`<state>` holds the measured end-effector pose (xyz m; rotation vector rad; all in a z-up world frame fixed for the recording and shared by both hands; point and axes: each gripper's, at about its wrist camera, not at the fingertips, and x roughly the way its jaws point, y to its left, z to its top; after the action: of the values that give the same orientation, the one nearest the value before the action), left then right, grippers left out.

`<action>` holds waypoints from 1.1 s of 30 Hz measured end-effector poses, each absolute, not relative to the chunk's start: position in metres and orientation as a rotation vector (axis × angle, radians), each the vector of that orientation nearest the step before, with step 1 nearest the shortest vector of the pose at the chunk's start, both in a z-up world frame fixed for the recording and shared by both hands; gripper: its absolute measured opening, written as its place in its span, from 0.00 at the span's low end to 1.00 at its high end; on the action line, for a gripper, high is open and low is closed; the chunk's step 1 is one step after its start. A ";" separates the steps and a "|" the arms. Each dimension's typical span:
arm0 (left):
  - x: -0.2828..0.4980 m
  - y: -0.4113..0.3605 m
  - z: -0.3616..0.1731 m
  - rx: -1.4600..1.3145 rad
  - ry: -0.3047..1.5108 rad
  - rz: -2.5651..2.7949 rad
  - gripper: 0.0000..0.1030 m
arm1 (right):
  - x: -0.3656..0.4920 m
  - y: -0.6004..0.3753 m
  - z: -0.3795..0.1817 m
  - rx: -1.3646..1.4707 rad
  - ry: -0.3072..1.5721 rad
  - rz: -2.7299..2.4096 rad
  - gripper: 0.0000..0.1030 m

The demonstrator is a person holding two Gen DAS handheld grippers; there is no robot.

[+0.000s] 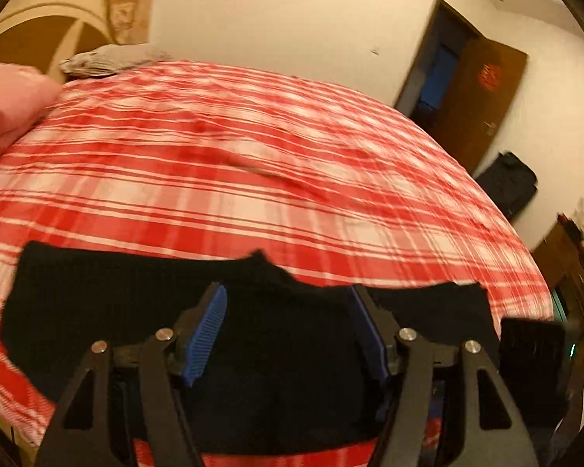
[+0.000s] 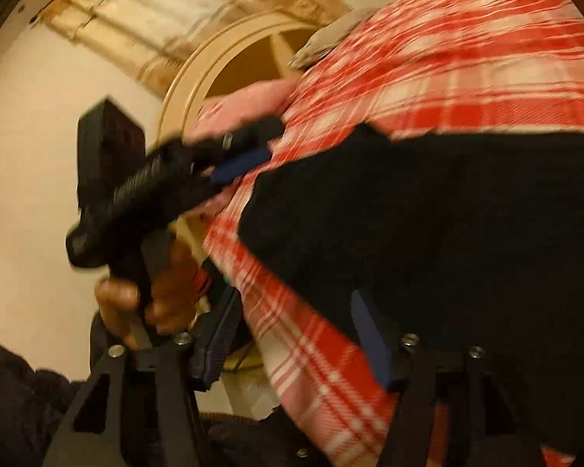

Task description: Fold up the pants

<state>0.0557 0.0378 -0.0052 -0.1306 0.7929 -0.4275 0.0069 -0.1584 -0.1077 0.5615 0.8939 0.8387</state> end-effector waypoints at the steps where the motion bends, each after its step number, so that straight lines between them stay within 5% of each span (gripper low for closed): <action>1: 0.055 0.039 -0.006 -0.130 0.788 -0.422 0.65 | 0.005 -0.158 -0.105 0.559 0.886 0.853 0.59; 13: 0.066 0.069 -0.031 -0.109 0.815 -0.227 0.65 | -0.032 -0.271 -0.058 0.678 0.616 0.546 0.59; 17: 0.057 0.152 -0.042 -0.268 0.748 0.018 0.76 | -0.025 -0.256 -0.052 0.654 0.610 0.539 0.59; 21: 0.039 0.218 -0.062 -0.496 0.714 0.168 0.75 | -0.020 -0.229 -0.053 0.612 0.653 0.588 0.59; 33: 0.043 0.202 -0.100 -0.656 0.792 0.158 0.73 | -0.020 -0.207 -0.052 0.588 0.696 0.610 0.59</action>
<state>0.0433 0.2017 -0.1001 -0.6563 0.7925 0.1579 -0.0203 -0.2071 -0.0523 0.5883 0.6963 0.6099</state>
